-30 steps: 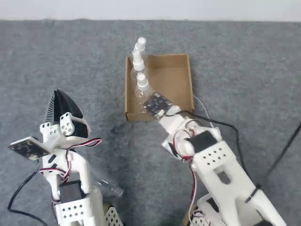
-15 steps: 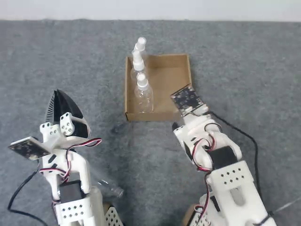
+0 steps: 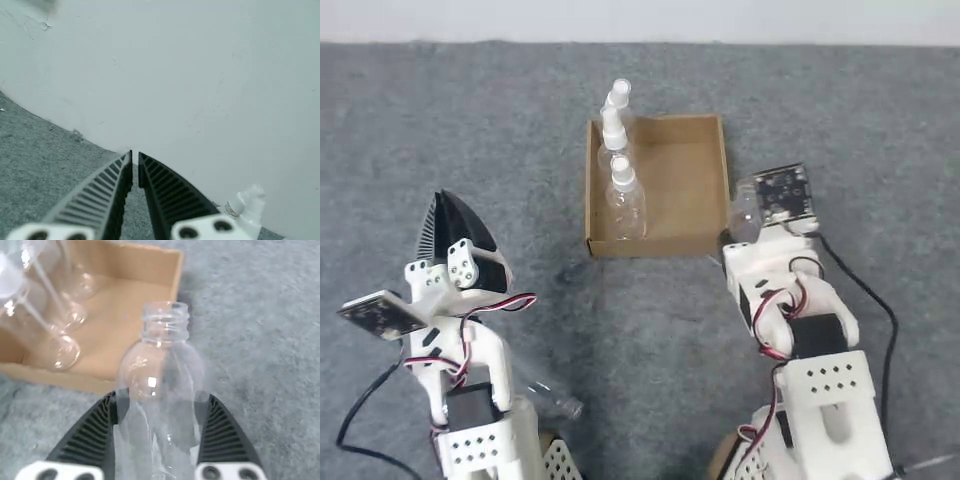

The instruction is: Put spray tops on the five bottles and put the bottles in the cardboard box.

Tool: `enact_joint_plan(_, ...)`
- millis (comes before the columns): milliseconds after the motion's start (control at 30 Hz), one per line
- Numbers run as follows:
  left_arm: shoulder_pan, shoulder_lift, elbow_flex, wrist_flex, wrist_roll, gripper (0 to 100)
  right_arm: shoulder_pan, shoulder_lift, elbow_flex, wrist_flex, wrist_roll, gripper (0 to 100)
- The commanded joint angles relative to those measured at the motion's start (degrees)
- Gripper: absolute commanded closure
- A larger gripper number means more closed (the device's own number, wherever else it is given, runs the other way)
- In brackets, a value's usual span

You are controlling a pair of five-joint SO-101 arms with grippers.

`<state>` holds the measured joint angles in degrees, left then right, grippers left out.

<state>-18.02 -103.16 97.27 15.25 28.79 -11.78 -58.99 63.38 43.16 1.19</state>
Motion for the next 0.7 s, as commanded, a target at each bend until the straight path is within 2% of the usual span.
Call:
enact_joint_plan(0,0.2,-1.3,-0.7,-0.8,-0.4,99,3.1,-2.0,-0.9,-2.2,-2.9,93.6)
enact_joint_plan(433,0.3,-1.3,-0.7,-0.7,-0.4,99,11.8,-2.0,-0.6,-5.8,-11.1,93.6)
enact_joint_plan(667,2.6,-1.3,-0.7,-0.7,-0.4,99,17.6,-2.5,4.2,-16.6,-16.4,93.6)
